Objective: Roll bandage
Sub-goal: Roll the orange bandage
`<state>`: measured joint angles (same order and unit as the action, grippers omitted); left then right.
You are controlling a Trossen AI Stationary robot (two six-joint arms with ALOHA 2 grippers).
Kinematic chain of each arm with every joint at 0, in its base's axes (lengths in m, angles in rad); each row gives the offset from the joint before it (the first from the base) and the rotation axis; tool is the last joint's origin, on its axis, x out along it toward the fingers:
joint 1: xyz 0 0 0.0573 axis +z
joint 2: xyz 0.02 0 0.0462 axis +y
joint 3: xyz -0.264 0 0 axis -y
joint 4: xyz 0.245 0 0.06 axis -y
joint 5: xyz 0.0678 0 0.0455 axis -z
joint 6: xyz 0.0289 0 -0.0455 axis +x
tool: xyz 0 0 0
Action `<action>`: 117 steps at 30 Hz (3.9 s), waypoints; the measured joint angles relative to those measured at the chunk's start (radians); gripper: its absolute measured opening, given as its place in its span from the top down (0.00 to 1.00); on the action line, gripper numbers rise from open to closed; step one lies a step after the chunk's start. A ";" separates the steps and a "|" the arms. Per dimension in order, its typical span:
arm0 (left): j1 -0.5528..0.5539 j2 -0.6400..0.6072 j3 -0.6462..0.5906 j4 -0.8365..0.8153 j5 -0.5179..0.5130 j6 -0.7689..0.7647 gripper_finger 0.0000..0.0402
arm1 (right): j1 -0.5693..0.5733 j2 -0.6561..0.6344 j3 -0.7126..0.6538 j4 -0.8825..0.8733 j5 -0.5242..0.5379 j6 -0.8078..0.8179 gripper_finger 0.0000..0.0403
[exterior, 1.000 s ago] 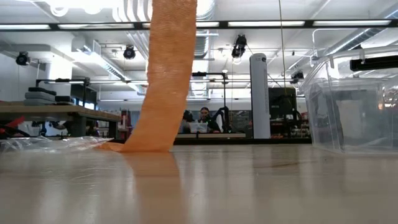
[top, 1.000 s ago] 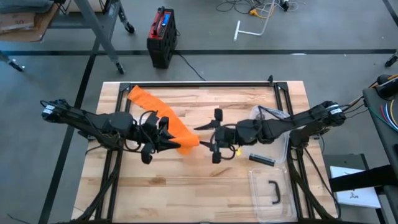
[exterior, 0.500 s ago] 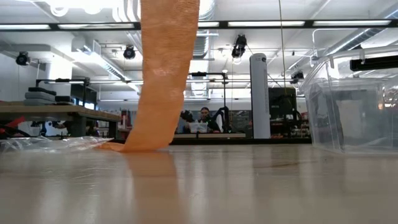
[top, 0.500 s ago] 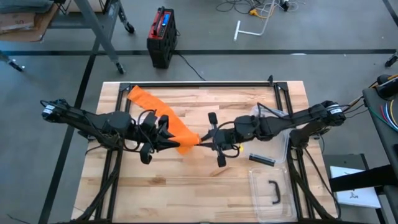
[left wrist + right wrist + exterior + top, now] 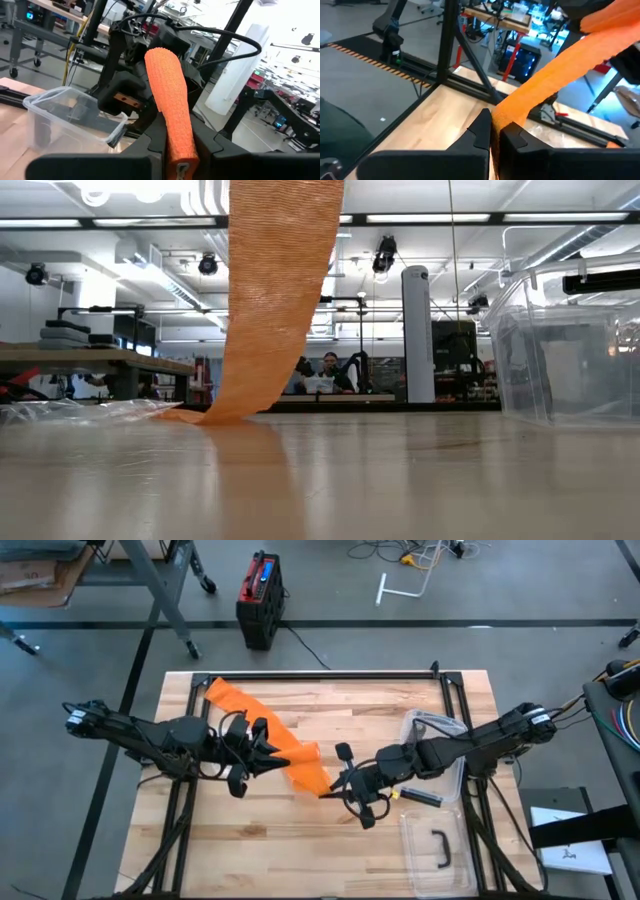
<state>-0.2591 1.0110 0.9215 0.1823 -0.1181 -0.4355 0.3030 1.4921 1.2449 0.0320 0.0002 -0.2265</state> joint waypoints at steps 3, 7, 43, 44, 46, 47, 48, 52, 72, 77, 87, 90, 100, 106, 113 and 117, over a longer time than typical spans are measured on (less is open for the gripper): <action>0.000 -0.004 0.000 -0.022 0.000 0.000 0.91 | 0.011 -0.013 0.000 -0.032 0.001 0.009 1.00; 0.001 -0.006 0.000 -0.025 0.000 0.001 0.91 | 0.016 -0.041 0.000 -0.057 0.000 0.025 1.00; 0.018 -0.012 0.002 0.115 -0.044 0.128 0.91 | 0.026 -0.010 -0.004 -0.118 0.181 0.068 0.69; 0.018 -0.012 0.002 0.115 -0.044 0.132 0.91 | 0.026 -0.010 0.007 -0.119 0.196 0.060 0.64; 0.018 -0.012 0.002 0.115 -0.040 0.139 0.91 | 0.026 -0.010 0.034 -0.117 0.243 0.043 0.57; 0.018 -0.010 0.002 0.116 -0.040 0.139 0.91 | 0.026 -0.010 0.049 -0.121 0.273 0.028 0.54; 0.018 -0.009 0.002 0.117 -0.039 0.139 0.91 | 0.026 -0.010 0.064 -0.123 0.301 0.019 0.52; 0.018 -0.008 0.002 0.115 -0.025 0.139 0.91 | 0.017 -0.010 0.116 -0.168 0.408 -0.002 0.45; 0.017 0.063 0.085 0.056 0.005 0.178 0.91 | -0.104 0.014 0.158 0.013 0.094 -0.019 0.50; 0.017 0.080 0.099 0.041 -0.053 0.236 0.91 | -0.113 0.037 0.158 0.010 0.063 0.008 0.57; 0.018 0.083 0.099 -0.045 -0.183 0.334 0.91 | -0.122 0.042 0.158 0.017 0.067 0.113 0.97; 0.018 0.082 0.099 -0.050 -0.185 0.334 0.91 | -0.122 0.041 0.158 -0.043 0.063 0.145 0.98; 0.017 0.040 0.138 -0.129 -0.178 0.334 0.91 | -0.120 0.068 0.143 -0.194 0.052 0.185 1.00; 0.017 0.044 0.144 -0.143 -0.177 0.334 0.91 | -0.116 0.069 0.141 -0.147 0.047 0.121 1.00; 0.017 0.052 0.149 -0.059 -0.129 0.357 0.91 | -0.114 0.057 0.182 -0.135 0.047 0.071 0.92; 0.017 0.054 0.225 -0.108 -0.088 0.367 0.91 | -0.104 0.037 0.220 -0.149 0.049 0.027 0.77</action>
<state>-0.2421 1.0647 1.1468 0.0746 -0.2065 -0.0689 0.1989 1.5294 1.4646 -0.1169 0.0490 -0.1991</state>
